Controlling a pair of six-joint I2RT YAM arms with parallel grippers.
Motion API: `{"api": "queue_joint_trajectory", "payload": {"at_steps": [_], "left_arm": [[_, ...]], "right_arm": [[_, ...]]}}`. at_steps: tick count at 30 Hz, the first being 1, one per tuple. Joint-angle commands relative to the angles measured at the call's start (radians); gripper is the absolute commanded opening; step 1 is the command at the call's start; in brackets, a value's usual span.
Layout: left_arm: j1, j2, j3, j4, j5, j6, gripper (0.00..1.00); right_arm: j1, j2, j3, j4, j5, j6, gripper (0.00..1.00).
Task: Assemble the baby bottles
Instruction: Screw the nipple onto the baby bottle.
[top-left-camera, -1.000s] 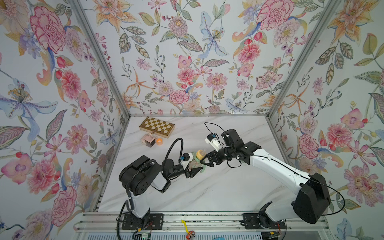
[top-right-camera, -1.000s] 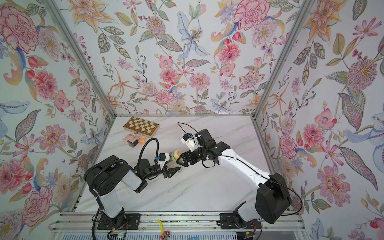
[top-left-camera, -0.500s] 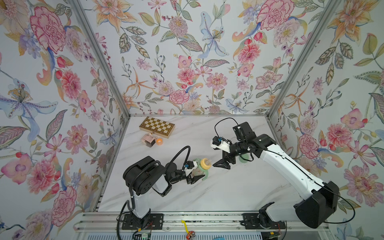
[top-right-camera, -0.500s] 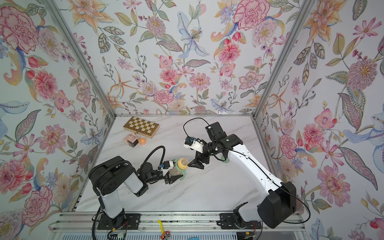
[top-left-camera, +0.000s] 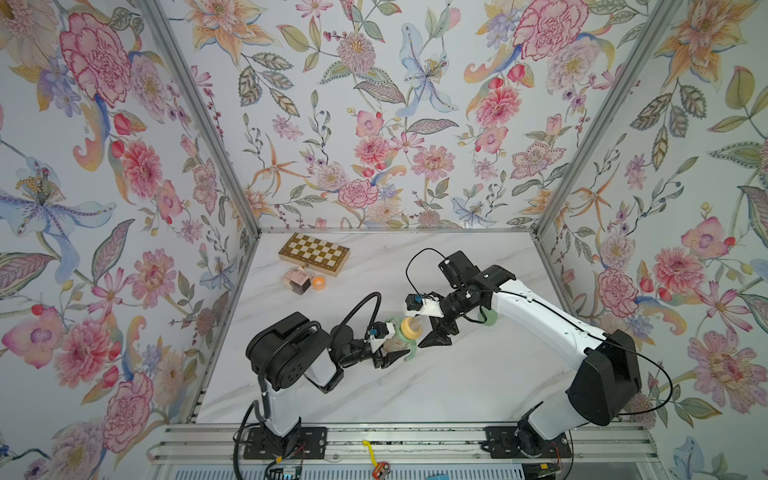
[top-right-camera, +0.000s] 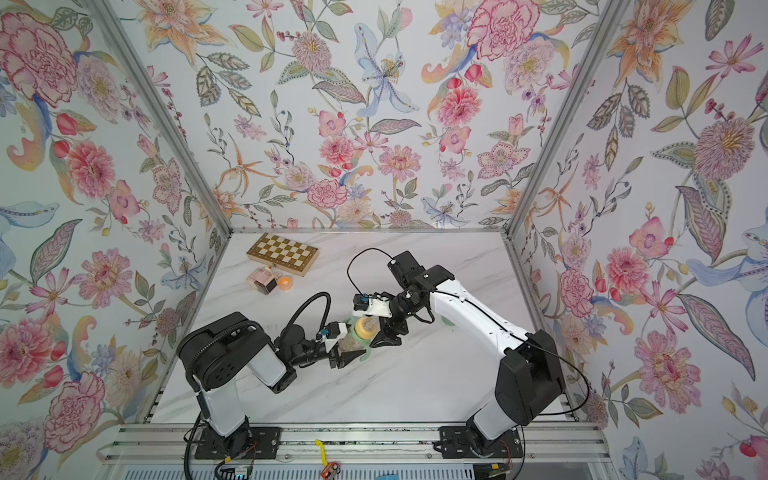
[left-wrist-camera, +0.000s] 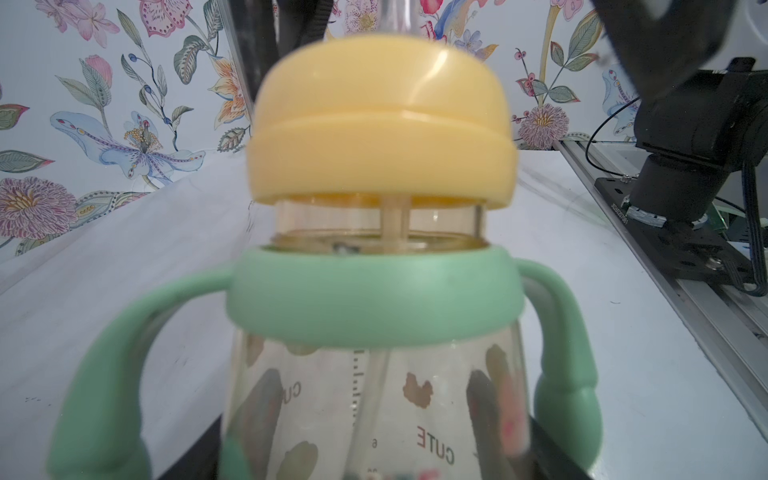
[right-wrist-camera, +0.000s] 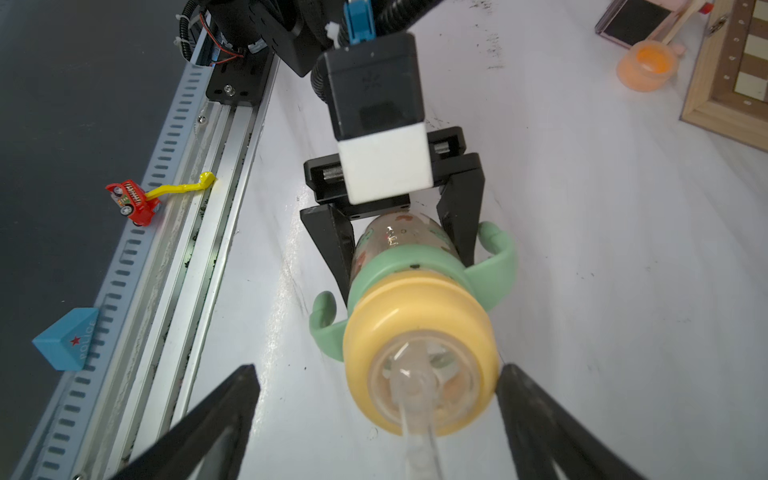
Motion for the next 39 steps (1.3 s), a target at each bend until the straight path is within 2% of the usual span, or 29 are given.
{"api": "queue_joint_trajectory", "payload": {"at_steps": [1, 5, 19, 24, 27, 29, 30, 31, 32, 33, 34, 35, 36, 37, 38, 39], "left_arm": [[-0.002, 0.000, 0.018, 0.285, 0.030, 0.000, 0.00], [-0.001, 0.003, 0.019, 0.285, 0.029, -0.003, 0.00], [0.000, 0.003, 0.024, 0.285, 0.026, -0.011, 0.00], [0.002, 0.002, 0.024, 0.285, 0.012, -0.015, 0.00], [0.004, -0.004, 0.021, 0.284, -0.027, -0.013, 0.00], [0.004, -0.015, 0.011, 0.284, -0.112, 0.008, 0.00], [0.003, -0.023, 0.003, 0.284, -0.173, 0.033, 0.00], [0.002, -0.031, -0.004, 0.284, -0.229, 0.053, 0.00], [0.001, -0.040, -0.012, 0.284, -0.301, 0.080, 0.00], [0.002, -0.046, -0.017, 0.282, -0.351, 0.113, 0.00], [0.001, -0.047, -0.021, 0.282, -0.391, 0.139, 0.00], [-0.002, -0.046, -0.022, 0.282, -0.426, 0.162, 0.00], [-0.002, -0.048, -0.027, 0.282, -0.455, 0.171, 0.00], [-0.002, -0.052, -0.033, 0.282, -0.469, 0.197, 0.00], [-0.003, -0.055, -0.037, 0.283, -0.473, 0.202, 0.00], [0.001, -0.055, -0.040, 0.284, -0.462, 0.197, 0.00]], "right_arm": [[0.013, 0.020, 0.011, 0.019, 0.007, 0.006, 0.87], [0.015, 0.015, -0.003, 0.063, 0.001, 0.035, 0.86], [0.015, 0.049, -0.010, 0.069, -0.001, 0.082, 0.71], [0.050, 0.046, -0.014, 0.072, 0.005, 0.106, 0.60], [0.058, 0.047, -0.011, 0.078, 0.005, 0.190, 0.54], [0.069, 0.055, 0.001, 0.080, 0.016, 0.330, 0.52], [0.071, 0.061, 0.002, 0.110, 0.029, 0.465, 0.48], [0.074, 0.069, 0.002, 0.155, 0.069, 0.644, 0.46], [0.082, 0.094, 0.038, 0.174, 0.190, 0.895, 0.48], [0.077, 0.138, 0.112, 0.138, 0.261, 1.151, 0.39], [0.059, 0.163, 0.133, 0.122, 0.229, 1.365, 0.35], [0.057, 0.161, 0.132, 0.124, 0.187, 1.559, 0.47], [0.067, 0.125, 0.135, 0.157, 0.179, 1.666, 0.50], [0.076, 0.086, 0.155, 0.178, 0.216, 1.719, 0.52], [0.081, 0.051, 0.191, 0.172, 0.265, 1.759, 0.64], [0.074, 0.030, 0.222, 0.157, 0.266, 1.790, 0.72]]}}
